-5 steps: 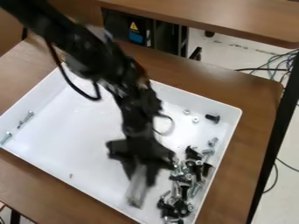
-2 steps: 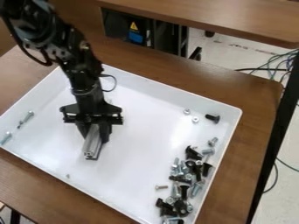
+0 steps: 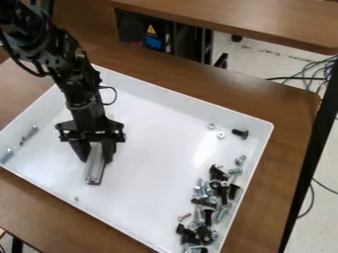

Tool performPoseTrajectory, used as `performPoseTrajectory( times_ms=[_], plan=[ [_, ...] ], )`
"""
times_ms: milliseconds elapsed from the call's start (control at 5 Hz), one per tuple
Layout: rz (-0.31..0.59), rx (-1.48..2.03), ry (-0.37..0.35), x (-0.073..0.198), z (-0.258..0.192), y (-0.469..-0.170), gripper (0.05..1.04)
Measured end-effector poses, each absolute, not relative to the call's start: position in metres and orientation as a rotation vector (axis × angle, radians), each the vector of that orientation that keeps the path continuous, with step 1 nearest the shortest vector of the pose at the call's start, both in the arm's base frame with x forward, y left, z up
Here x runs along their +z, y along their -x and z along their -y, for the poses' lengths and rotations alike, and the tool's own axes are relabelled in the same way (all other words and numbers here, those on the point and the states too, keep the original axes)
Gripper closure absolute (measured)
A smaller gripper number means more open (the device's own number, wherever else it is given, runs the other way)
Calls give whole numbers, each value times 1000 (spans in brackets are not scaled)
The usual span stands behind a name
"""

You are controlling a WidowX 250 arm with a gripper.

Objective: Sweep into pile

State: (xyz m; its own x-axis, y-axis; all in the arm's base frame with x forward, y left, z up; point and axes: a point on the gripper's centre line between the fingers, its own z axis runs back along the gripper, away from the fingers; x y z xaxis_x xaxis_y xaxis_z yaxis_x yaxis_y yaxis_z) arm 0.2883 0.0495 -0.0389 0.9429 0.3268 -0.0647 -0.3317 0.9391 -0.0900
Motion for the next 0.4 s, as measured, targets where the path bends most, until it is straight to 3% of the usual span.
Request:
performPoseTrajectory(
  times_ms=[200,400],
  plan=[
    [12,337,104,-7,-45,-289,77],
    [3,342,74,23,-35,-285,72]
  ],
)
